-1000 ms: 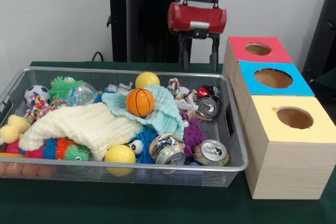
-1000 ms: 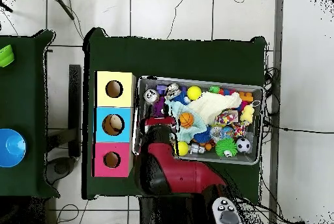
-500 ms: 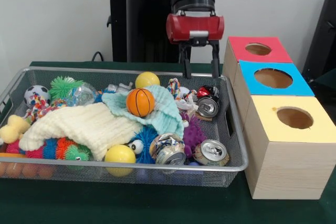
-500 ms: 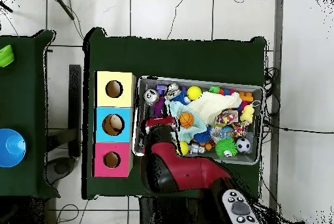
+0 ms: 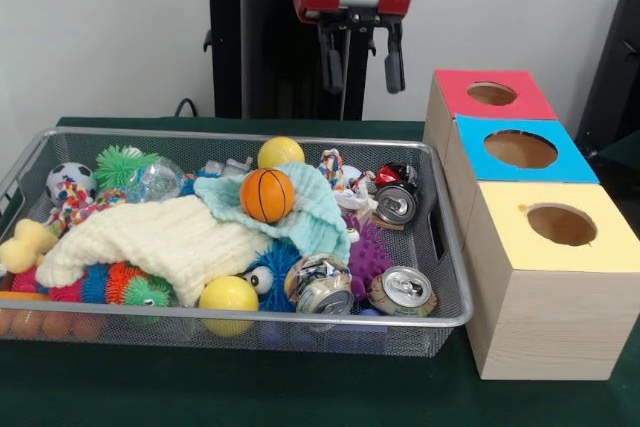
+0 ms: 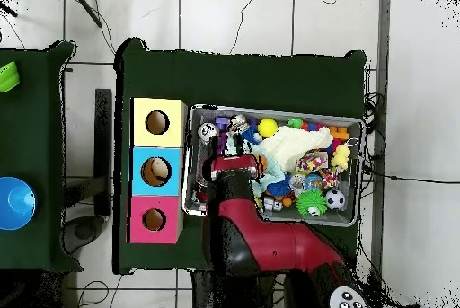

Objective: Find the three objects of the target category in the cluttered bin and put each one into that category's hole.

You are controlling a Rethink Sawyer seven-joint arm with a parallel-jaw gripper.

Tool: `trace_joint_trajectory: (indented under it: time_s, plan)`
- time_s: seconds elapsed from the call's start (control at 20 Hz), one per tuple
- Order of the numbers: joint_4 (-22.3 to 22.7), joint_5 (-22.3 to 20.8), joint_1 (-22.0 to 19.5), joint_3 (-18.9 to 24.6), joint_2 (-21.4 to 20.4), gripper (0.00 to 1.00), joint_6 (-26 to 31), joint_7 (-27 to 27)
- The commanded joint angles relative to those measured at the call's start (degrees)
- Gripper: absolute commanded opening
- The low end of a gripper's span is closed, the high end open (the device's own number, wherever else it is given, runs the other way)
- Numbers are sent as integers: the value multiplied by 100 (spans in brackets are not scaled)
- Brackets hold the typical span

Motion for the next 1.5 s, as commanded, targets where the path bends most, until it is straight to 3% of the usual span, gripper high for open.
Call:
trace_joint_trajectory:
  time_s: [0.05, 0.1, 0.25, 0.4, 0.8, 1.15, 1.4, 1.5]
  plan:
    - [425, -111, -643, 1062, -490, 100, 709, 1848]
    - [387, -147, -643, 1015, -505, 100, 672, 1728]
    - [-15, -258, -107, 48, -69, 100, -49, 831]
    - [-162, -378, -86, -139, 269, 100, -514, 740]
    - [-577, -894, -72, -428, 765, 100, -1100, 470]
    - [-1243, -1312, -91, -604, 1553, 100, -1754, 243]
    - [-1428, -1772, -190, -620, 1671, 100, -1764, 332]
    - [-1416, -1771, -127, -698, 1701, 100, -1874, 322]
